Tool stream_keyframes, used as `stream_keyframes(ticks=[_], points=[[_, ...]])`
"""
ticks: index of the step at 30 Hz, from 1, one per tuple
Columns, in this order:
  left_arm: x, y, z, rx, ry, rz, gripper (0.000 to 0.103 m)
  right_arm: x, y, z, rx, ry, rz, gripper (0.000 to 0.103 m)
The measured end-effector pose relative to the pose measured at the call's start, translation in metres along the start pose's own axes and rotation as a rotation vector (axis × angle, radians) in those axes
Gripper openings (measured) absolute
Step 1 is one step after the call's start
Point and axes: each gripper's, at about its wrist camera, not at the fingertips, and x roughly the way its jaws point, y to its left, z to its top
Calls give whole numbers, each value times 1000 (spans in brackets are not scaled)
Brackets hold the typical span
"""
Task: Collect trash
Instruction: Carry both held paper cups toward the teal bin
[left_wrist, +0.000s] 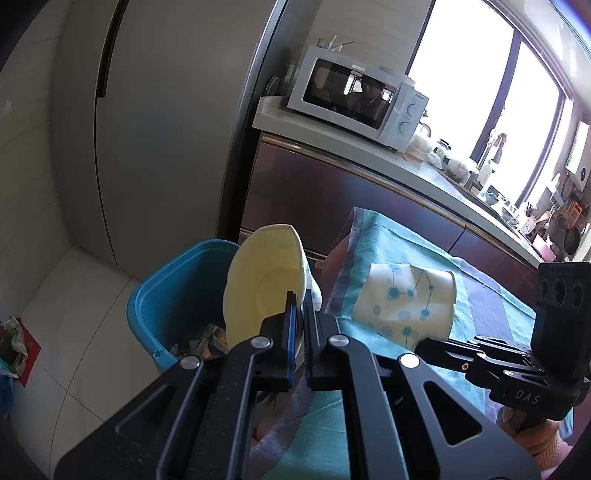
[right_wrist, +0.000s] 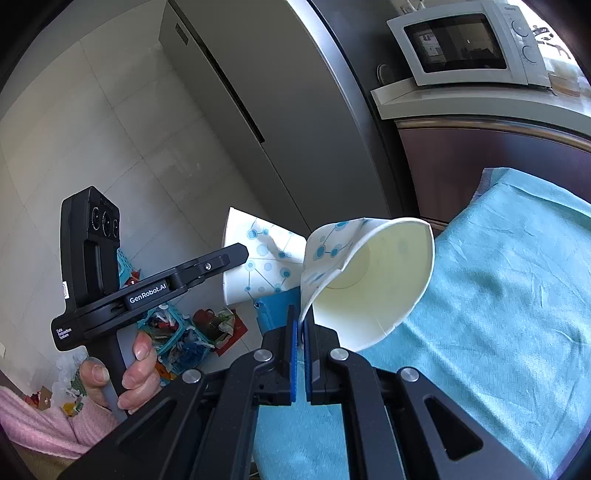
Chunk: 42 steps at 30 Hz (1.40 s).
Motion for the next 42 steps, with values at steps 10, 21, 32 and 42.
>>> stream_keyframes(ticks=[10,21,32,42], points=[[1,5,0,-11,3,14,4,12,7,8,-43,27,6,2],[7,10,-3,-24,17,29,4,27,3,9,-32,62,11,2],[13,13,-3,-28,21,37,4,34,8,14,-60,81,8,2],[20,18,-4,-39,29,48,4,42,9,19,-75,108,4,2]])
